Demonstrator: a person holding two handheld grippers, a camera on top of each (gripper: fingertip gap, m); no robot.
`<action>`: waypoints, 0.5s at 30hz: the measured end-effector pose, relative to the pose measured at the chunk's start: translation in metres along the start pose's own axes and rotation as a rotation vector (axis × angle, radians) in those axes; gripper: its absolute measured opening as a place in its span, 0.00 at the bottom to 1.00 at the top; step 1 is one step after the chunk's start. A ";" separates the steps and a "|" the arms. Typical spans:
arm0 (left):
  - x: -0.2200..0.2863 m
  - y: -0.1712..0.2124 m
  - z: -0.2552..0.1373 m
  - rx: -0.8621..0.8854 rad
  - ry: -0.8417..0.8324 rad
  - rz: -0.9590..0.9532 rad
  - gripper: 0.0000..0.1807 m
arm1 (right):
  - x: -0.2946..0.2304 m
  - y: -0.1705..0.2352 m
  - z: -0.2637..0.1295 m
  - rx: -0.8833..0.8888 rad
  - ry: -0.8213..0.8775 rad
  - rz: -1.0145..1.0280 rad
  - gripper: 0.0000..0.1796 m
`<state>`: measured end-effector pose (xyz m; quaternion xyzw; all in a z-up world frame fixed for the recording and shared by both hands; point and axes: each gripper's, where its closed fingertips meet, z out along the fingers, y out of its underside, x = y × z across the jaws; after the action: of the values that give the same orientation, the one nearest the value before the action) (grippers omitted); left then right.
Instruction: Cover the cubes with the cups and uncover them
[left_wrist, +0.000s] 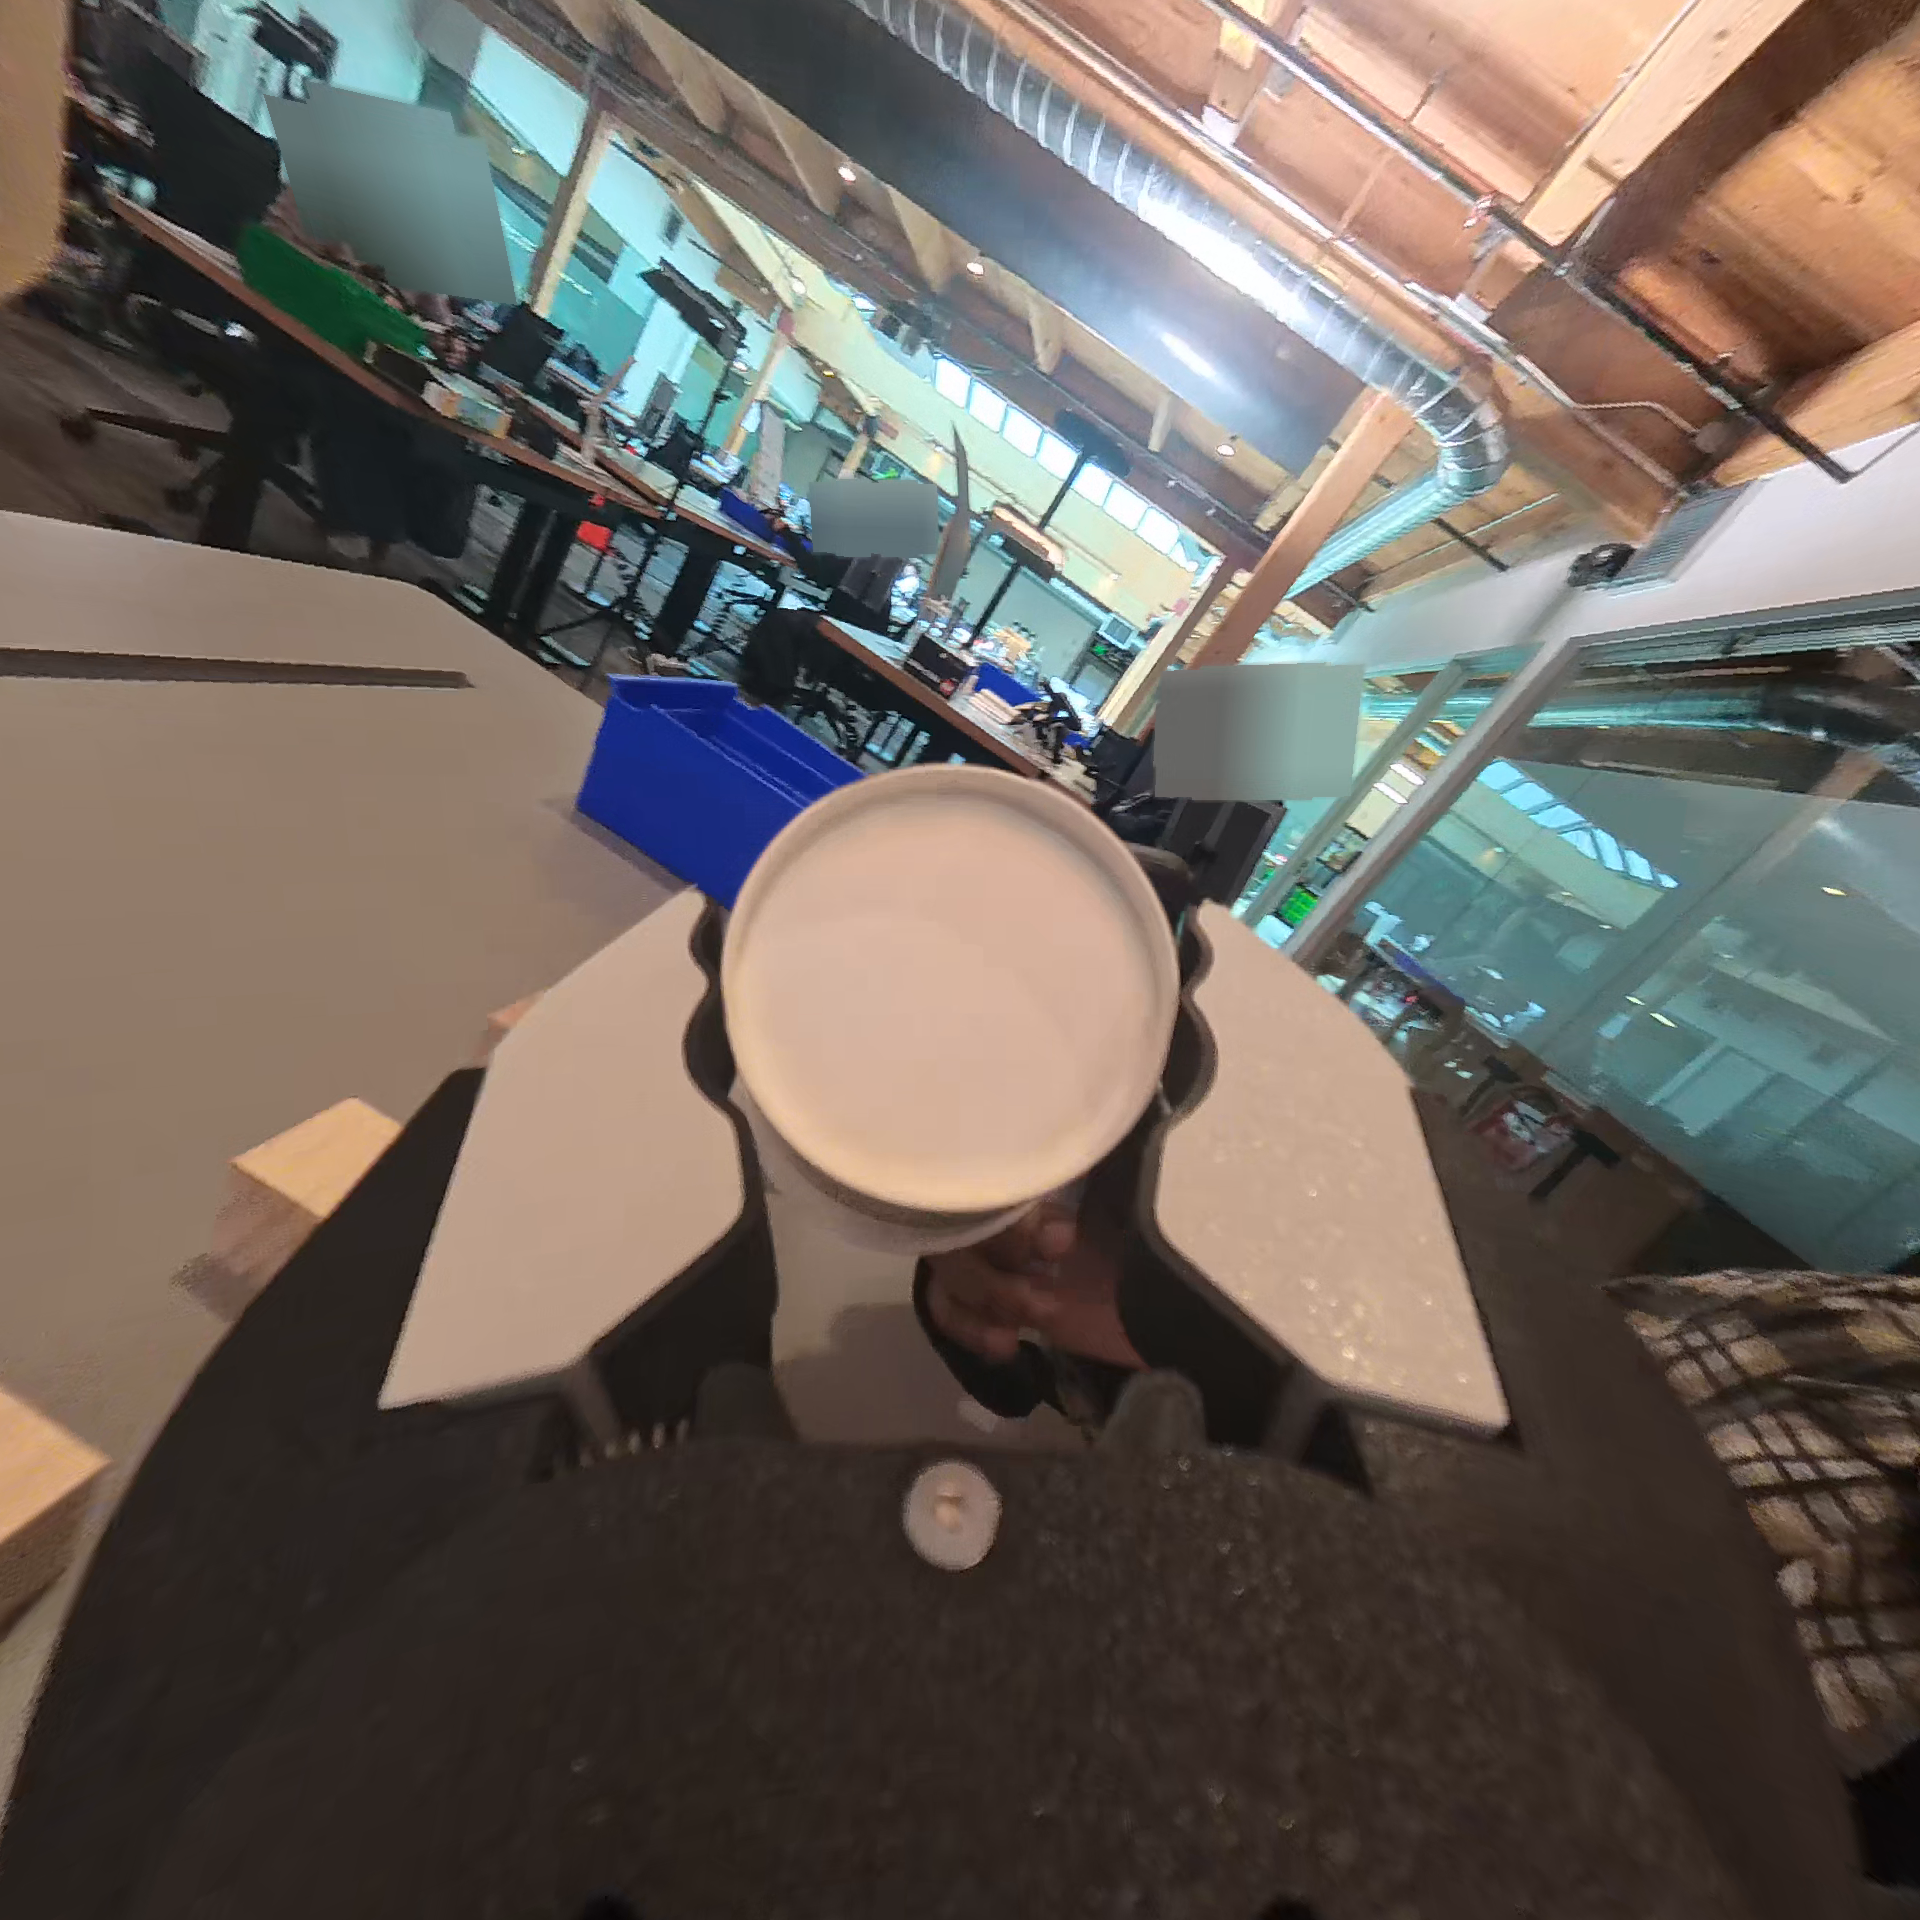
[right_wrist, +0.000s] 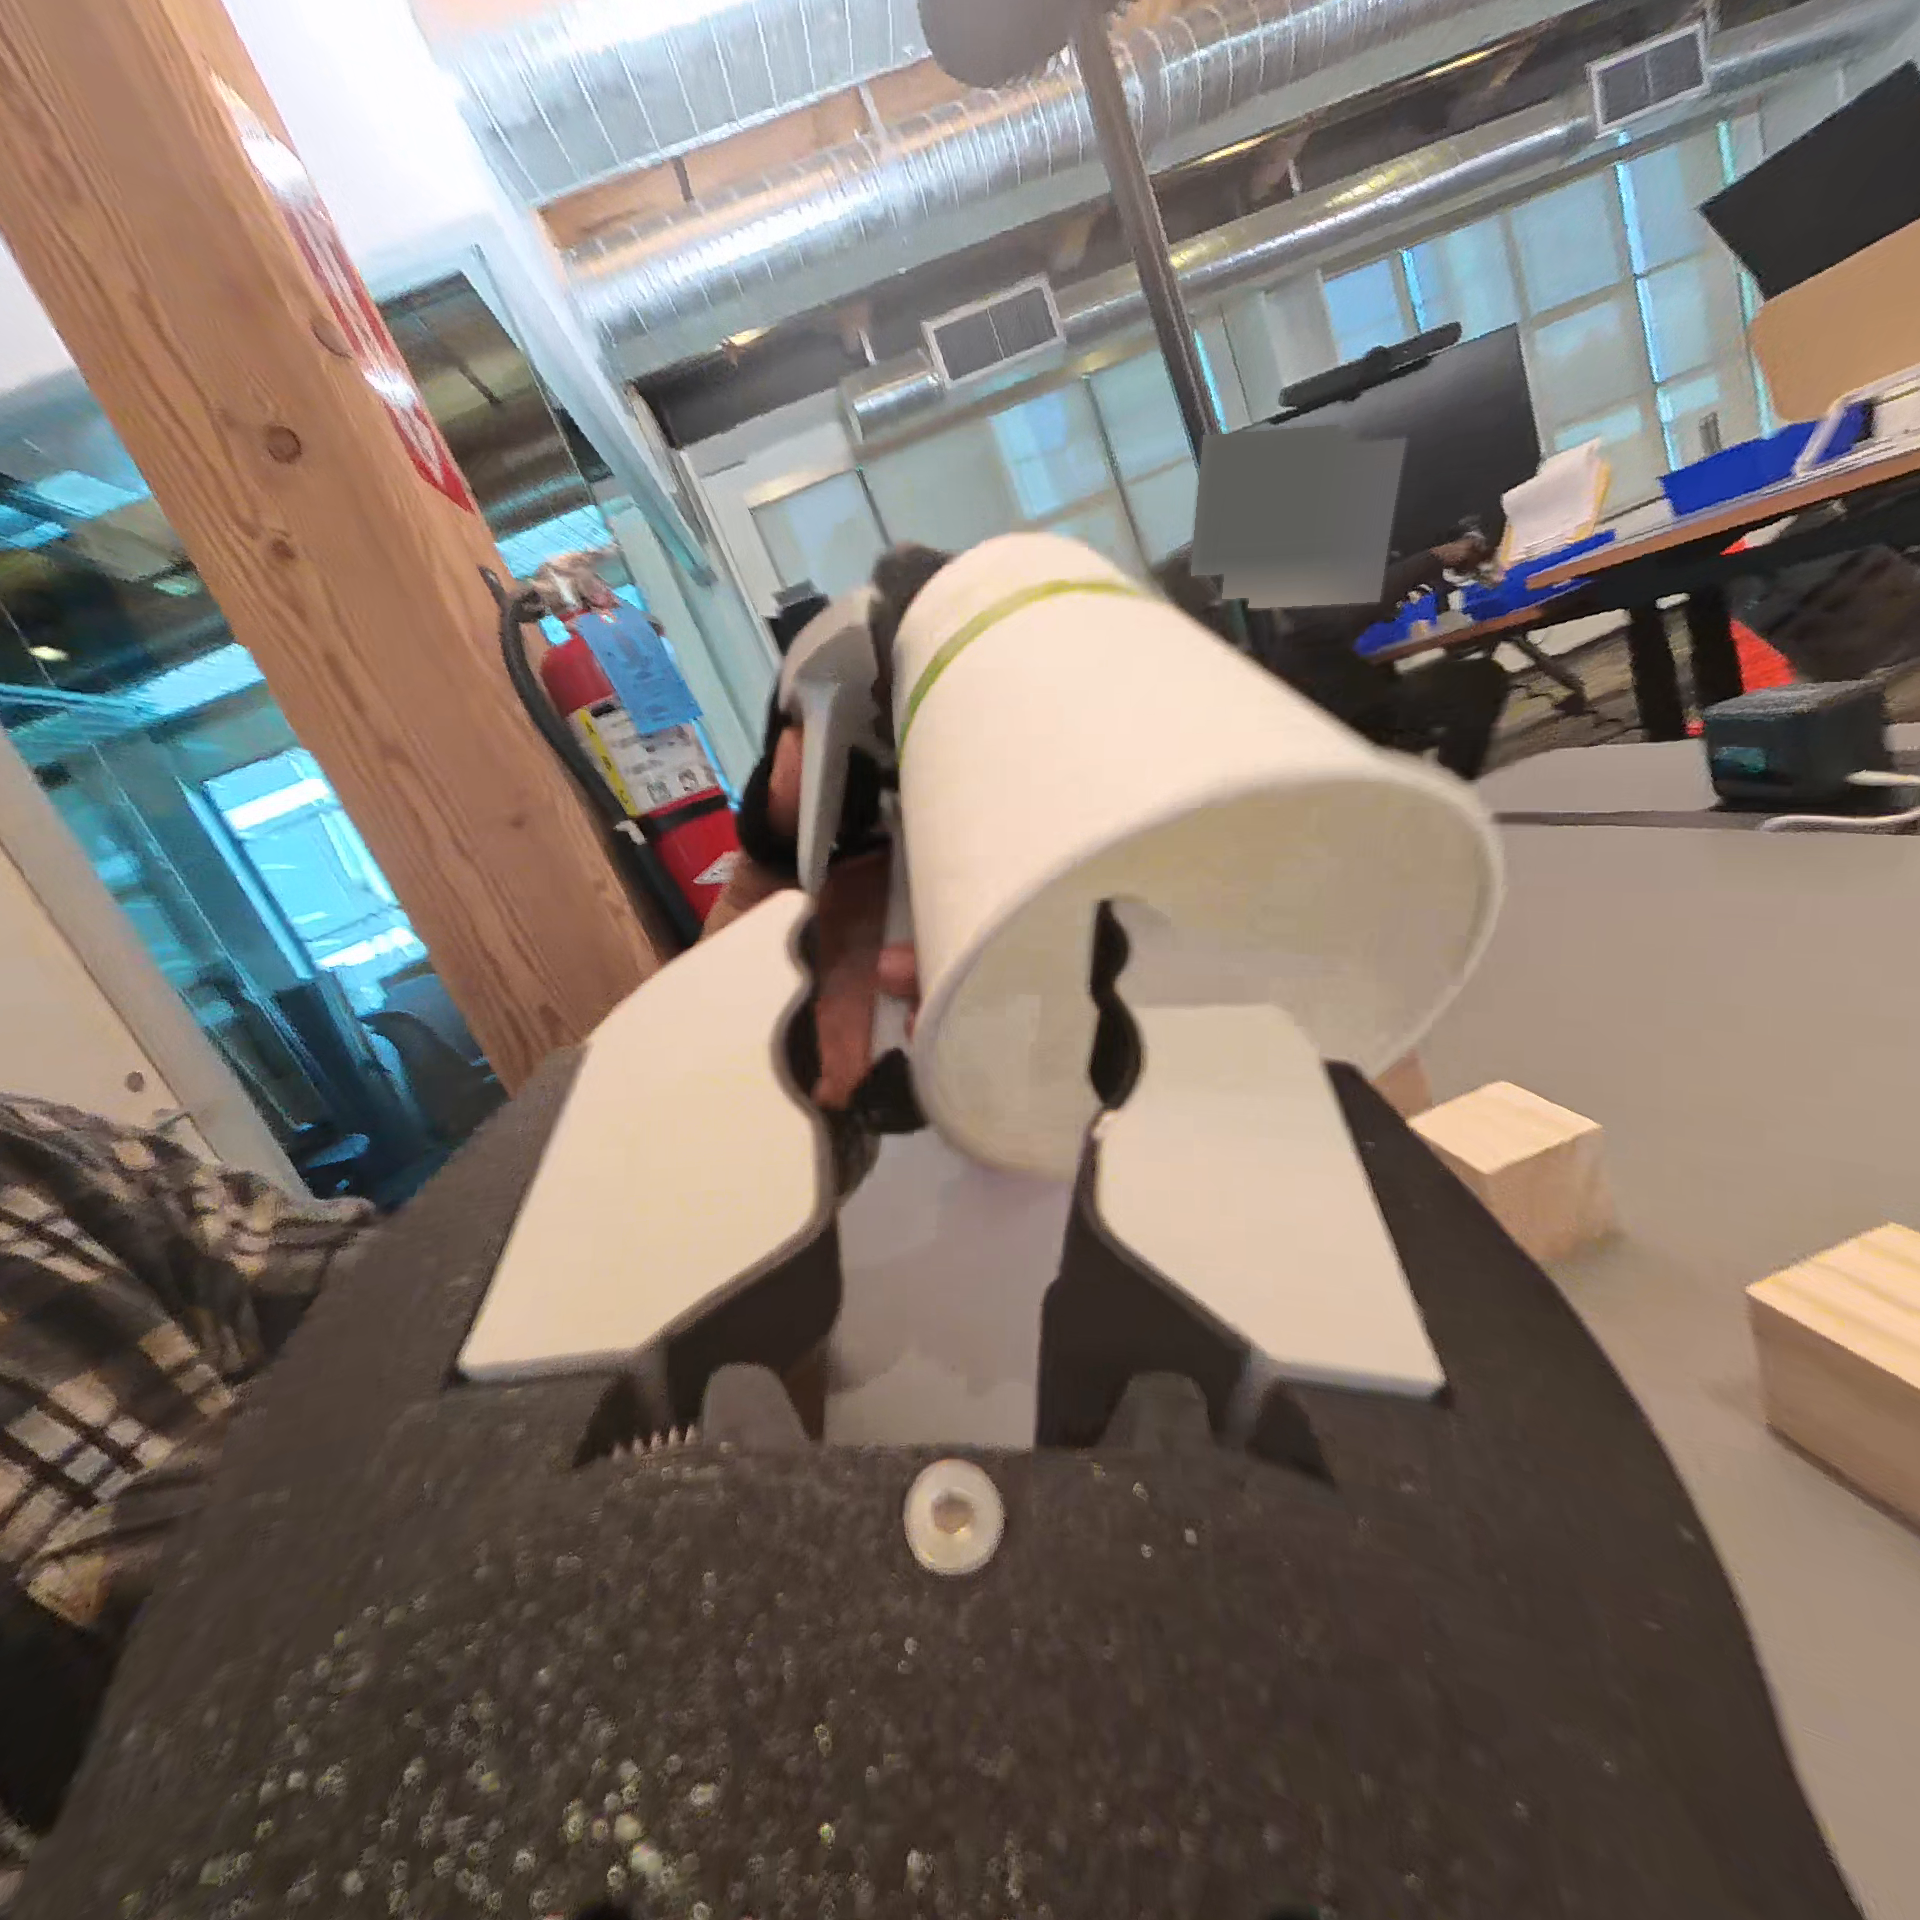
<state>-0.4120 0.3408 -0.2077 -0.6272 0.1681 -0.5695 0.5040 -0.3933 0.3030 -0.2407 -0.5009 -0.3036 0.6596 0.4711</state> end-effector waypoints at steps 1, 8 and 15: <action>0.003 0.003 0.002 0.001 0.027 -0.008 0.45 | -0.005 -0.004 -0.002 0.010 -0.046 0.019 0.17; 0.006 -0.010 -0.022 0.039 -0.039 0.076 0.48 | -0.016 -0.041 -0.033 -0.217 -0.074 -0.087 0.00; 0.018 -0.026 -0.054 -0.047 -0.167 0.292 0.47 | 0.015 -0.136 -0.104 -0.783 0.294 -0.551 0.00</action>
<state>-0.4635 0.3140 -0.1851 -0.6528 0.2284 -0.4319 0.5789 -0.2524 0.3599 -0.1599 -0.6289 -0.5799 0.2697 0.4421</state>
